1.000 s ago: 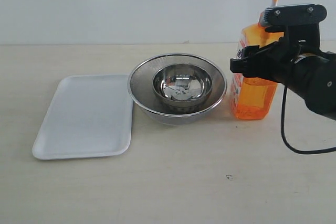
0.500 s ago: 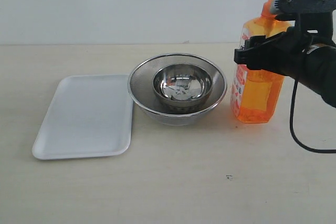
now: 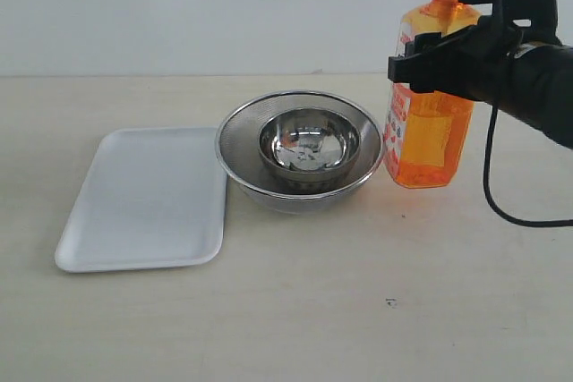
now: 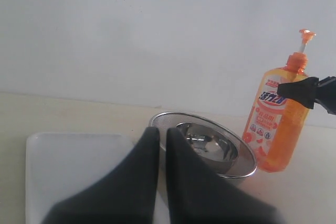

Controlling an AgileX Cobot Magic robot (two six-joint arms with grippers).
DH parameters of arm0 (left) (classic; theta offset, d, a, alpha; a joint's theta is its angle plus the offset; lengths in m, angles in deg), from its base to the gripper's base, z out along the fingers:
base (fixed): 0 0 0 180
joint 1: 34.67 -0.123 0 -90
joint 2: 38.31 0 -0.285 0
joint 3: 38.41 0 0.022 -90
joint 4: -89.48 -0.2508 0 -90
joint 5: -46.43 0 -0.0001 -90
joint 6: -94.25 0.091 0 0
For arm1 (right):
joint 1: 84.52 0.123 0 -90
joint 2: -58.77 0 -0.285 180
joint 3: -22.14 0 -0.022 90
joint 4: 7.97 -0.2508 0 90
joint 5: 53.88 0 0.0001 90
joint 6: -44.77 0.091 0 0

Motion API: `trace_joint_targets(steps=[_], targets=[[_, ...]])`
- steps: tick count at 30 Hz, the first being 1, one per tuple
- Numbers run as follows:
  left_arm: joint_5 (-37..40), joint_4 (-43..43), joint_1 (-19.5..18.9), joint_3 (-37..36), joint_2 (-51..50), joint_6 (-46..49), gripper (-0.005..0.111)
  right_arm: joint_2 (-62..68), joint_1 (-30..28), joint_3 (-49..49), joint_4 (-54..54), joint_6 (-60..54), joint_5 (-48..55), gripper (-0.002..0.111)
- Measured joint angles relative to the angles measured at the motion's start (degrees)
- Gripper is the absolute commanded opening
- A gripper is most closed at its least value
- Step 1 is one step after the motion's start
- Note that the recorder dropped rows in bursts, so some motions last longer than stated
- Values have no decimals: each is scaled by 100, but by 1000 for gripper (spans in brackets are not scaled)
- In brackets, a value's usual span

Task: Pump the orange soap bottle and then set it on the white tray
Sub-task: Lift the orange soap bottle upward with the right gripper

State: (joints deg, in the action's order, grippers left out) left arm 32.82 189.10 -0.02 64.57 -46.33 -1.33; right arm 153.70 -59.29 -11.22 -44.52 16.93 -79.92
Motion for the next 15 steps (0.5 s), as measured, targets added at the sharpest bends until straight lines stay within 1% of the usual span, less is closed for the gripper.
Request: trace_joint_targets(steps=[9, 15], targets=[[0, 0, 0, 0, 0, 0, 5, 0, 0, 236, 0, -140, 63, 0], [23, 0, 0, 0, 0, 0, 5, 0, 0, 468, 0, -164, 345, 0]])
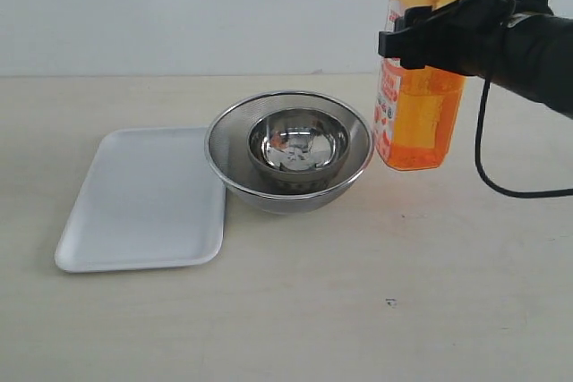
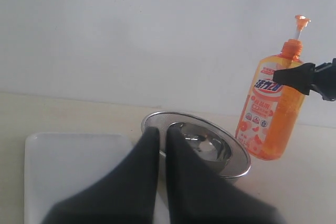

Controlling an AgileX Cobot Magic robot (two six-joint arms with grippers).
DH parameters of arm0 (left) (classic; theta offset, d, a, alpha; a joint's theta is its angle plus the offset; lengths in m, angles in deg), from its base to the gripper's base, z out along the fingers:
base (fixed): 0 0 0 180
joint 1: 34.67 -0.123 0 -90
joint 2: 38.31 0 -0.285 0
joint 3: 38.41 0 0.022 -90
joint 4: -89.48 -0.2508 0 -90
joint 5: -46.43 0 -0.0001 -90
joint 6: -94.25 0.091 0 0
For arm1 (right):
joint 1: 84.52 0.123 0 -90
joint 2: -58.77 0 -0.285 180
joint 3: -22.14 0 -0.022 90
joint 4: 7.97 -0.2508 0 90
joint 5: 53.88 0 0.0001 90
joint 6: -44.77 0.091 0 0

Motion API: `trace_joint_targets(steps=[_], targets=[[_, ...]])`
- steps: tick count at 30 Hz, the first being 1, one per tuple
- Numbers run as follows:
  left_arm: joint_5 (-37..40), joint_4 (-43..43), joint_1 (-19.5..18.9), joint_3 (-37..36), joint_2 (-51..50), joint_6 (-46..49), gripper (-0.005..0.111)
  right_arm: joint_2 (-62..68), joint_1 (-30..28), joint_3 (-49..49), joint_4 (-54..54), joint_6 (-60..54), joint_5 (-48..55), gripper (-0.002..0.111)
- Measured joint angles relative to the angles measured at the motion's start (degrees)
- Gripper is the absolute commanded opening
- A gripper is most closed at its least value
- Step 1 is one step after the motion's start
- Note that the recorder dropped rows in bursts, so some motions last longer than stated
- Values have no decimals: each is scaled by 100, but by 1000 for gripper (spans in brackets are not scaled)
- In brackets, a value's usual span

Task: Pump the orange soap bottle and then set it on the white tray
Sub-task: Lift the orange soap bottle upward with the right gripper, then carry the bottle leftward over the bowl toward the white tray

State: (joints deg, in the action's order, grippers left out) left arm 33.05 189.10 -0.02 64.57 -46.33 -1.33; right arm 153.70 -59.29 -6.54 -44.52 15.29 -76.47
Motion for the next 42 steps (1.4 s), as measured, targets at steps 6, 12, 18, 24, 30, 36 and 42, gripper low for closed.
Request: trace_joint_targets(steps=[6, 12, 18, 24, 30, 36, 42], targets=[[2, 0, 0, 0, 0, 0, 5, -174, 0, 73, 0, -71, 105, 0], [14, 0, 0, 0, 0, 0, 5, -553, 0, 94, 0, -198, 113, 0], [14, 0, 0, 0, 0, 0, 5, -757, 0, 94, 0, -198, 127, 0], [14, 0, 0, 0, 0, 0, 5, -793, 222, 153, 10, -198, 184, 0], [14, 0, 0, 0, 0, 0, 5, -793, 780, 299, 47, -198, 174, 0], [14, 0, 0, 0, 0, 0, 5, -793, 1223, 486, 47, -225, 174, 0], [14, 0, 0, 0, 0, 0, 5, -793, 1609, 656, -3, -284, 152, 0]])
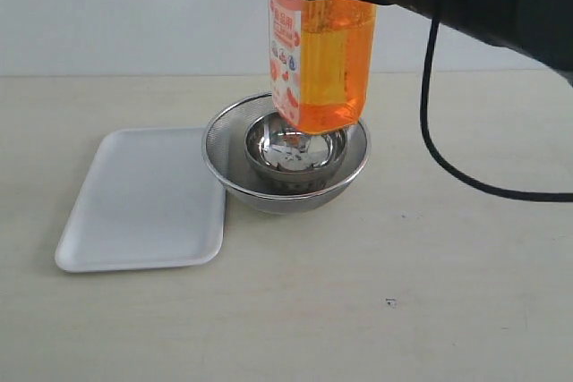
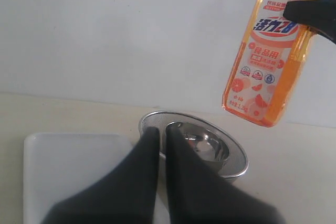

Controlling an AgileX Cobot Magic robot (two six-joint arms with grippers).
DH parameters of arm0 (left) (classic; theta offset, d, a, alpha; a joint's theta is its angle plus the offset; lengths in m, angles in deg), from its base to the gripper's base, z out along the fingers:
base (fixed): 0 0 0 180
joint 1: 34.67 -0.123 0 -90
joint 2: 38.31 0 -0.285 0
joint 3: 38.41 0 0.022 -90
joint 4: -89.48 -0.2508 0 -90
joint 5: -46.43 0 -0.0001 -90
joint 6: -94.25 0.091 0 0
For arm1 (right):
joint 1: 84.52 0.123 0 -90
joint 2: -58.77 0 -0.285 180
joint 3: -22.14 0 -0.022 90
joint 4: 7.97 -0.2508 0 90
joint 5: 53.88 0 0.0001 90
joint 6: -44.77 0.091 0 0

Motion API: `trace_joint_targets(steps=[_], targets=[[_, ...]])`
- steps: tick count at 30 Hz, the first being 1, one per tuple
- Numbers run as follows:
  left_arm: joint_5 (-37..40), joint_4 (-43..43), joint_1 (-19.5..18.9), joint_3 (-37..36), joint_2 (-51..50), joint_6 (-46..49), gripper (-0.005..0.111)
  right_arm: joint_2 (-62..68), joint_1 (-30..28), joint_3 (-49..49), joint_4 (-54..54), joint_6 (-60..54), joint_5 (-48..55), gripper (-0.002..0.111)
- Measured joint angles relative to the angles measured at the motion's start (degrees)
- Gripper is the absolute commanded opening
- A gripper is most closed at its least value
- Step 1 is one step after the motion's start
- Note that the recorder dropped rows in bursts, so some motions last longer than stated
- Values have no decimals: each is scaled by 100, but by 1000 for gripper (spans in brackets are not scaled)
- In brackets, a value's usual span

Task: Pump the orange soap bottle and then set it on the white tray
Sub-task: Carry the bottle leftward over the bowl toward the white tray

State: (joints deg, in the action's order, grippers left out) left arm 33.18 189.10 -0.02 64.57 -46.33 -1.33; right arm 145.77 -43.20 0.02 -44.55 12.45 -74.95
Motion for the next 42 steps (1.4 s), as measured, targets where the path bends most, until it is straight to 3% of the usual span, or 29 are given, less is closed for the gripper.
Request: trace_joint_targets(steps=[23, 42], targets=[[0, 0, 0, 0, 0, 0, 5, 2136, 1125, 2223, -146, -177, 186, 0], [0, 0, 0, 0, 0, 0, 5, 3554, 1397, 3138, -40, 75, -77, 0]])
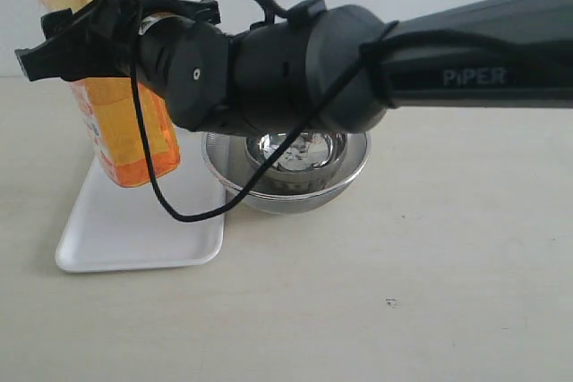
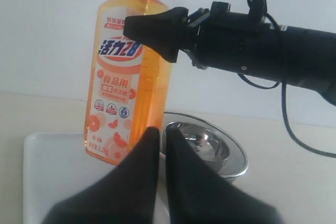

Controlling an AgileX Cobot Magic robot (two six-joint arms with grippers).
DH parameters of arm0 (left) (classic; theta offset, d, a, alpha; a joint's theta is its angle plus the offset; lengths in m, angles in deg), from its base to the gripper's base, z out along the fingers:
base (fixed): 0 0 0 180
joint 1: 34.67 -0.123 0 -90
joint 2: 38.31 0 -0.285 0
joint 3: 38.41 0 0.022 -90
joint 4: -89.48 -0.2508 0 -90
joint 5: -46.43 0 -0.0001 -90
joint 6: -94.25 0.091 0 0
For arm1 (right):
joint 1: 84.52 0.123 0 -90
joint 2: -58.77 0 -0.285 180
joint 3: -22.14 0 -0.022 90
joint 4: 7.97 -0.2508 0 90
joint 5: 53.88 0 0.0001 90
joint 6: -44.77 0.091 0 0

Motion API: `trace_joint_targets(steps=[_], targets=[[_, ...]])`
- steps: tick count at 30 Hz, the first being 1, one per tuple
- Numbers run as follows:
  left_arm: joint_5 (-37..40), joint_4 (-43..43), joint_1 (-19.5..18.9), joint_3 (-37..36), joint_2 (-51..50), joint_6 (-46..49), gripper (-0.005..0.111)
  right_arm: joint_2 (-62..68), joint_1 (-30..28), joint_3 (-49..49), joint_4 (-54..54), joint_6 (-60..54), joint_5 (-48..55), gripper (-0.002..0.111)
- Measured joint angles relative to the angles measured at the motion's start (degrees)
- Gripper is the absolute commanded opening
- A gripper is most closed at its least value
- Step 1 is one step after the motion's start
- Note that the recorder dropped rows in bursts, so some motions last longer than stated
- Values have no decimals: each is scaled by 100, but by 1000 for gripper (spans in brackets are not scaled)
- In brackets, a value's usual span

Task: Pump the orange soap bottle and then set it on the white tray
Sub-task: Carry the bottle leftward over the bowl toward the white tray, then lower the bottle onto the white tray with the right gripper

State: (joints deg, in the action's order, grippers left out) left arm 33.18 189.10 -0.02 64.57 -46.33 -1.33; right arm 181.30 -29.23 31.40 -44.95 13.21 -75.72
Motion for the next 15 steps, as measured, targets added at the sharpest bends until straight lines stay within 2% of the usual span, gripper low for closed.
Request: trace_joint_targets(steps=[15], targets=[[0, 0, 0, 0, 0, 0, 5, 874, 13, 10, 603, 555, -875, 0]])
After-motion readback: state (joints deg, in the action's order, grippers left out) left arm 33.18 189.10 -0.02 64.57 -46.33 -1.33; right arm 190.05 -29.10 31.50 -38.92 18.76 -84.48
